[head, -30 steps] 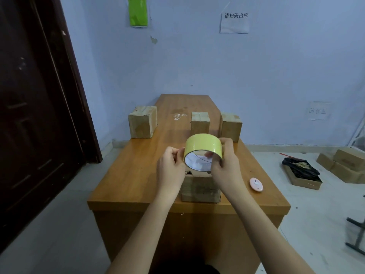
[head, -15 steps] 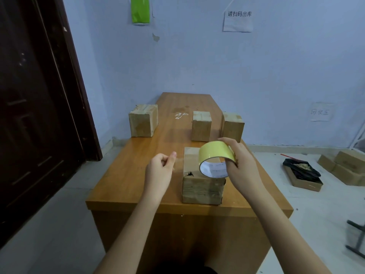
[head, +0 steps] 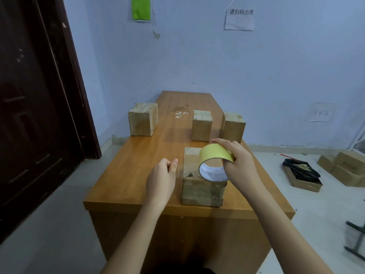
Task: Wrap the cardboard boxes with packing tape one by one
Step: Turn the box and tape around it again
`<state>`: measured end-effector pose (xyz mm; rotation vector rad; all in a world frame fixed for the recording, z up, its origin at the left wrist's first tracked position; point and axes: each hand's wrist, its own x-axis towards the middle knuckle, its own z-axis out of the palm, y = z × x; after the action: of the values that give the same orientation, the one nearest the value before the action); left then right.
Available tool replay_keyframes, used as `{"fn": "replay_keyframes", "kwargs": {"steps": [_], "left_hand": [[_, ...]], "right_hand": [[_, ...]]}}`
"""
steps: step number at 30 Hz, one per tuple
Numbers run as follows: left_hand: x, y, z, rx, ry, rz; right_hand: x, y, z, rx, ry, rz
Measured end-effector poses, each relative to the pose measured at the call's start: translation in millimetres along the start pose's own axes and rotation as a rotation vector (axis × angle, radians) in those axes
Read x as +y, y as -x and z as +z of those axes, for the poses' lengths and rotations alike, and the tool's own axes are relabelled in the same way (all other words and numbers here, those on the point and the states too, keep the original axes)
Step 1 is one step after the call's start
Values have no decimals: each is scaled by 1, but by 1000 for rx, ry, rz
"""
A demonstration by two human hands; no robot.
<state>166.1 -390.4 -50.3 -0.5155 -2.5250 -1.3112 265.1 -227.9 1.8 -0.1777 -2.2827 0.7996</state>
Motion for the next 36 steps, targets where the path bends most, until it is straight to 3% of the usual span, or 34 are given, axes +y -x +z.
{"fn": "replay_keyframes", "kwargs": {"steps": [10, 16, 21, 25, 29, 36], "left_hand": [[-2, 5, 21, -54, 39, -121], [-2, 9, 32, -121, 178, -219], [-8, 15, 33, -189, 144, -309], [-3, 25, 24, -50, 402, -272], [12, 44, 25, -214, 652, -134], [13, 54, 26, -229, 455, -8]], "right_hand": [[-6, -4, 1, -45, 224, -65], [-5, -3, 1, -45, 232, -74], [-4, -5, 2, -49, 244, -71], [-4, -5, 4, -47, 263, -77], [-2, -5, 4, -34, 258, -82], [-2, -5, 4, -16, 257, -90]]}}
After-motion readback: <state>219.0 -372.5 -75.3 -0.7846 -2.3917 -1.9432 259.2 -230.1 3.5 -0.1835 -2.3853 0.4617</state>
